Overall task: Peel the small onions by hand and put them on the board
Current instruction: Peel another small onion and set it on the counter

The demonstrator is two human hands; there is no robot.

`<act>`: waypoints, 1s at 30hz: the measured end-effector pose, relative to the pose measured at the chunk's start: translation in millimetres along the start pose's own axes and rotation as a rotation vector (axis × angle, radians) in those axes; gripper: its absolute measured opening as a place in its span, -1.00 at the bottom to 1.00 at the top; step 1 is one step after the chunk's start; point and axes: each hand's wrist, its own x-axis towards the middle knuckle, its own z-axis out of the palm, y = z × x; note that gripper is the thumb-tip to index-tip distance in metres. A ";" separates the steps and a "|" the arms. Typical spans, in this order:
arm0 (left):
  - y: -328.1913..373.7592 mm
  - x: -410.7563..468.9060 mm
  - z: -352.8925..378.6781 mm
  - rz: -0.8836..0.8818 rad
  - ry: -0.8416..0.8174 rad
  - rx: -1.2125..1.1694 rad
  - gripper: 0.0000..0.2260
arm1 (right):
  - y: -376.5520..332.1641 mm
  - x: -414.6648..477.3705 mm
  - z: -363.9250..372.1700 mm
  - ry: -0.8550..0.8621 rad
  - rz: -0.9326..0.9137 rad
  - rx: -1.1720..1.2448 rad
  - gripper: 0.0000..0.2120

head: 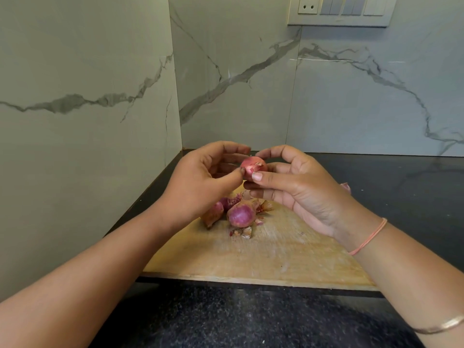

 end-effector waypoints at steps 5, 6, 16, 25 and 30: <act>-2.8 0.6 -1.0 0.043 0.053 0.106 -0.74 | 1.4 0.2 0.6 0.011 -0.015 -0.034 -0.68; -3.1 0.1 -0.5 0.051 0.061 0.132 -0.76 | 2.4 0.4 1.2 0.017 -0.022 -0.052 -0.68; -2.7 0.6 -1.0 0.039 0.133 0.252 -0.82 | 2.9 0.1 3.6 0.024 0.005 -0.052 -0.66; -6.1 6.1 -5.8 -0.092 0.284 0.283 -0.86 | -0.7 0.2 -2.1 0.015 0.035 -0.075 -0.75; -7.1 6.8 -11.2 -0.156 0.188 0.391 -0.67 | 0.9 1.5 -4.4 0.004 0.041 -0.027 -0.71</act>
